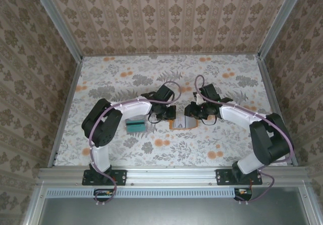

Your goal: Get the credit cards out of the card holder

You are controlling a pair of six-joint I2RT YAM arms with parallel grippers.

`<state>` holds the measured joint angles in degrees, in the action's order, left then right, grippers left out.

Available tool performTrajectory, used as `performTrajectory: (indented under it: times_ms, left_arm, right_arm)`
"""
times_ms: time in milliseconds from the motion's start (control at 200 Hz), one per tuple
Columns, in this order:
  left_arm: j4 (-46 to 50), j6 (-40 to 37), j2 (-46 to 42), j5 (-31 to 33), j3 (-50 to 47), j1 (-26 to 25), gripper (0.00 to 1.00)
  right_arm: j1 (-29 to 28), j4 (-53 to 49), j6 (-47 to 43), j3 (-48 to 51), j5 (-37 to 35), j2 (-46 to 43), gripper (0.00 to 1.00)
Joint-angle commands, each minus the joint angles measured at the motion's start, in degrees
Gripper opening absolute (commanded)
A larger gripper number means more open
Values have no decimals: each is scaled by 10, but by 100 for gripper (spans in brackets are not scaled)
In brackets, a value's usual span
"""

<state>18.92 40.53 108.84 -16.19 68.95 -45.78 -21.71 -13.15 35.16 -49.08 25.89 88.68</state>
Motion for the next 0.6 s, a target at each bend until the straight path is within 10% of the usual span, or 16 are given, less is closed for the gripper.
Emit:
performTrajectory:
  times_ms: [0, 595]
  left_arm:
    - [22, 7, 13, 11, -1, -4, 7]
    - [40, 7, 27, 19, -3, -9, 7]
  right_arm:
    - [-1, 14, 6, -1, 21, 20, 24]
    - [-1, 34, 3, 12, 27, 85, 22]
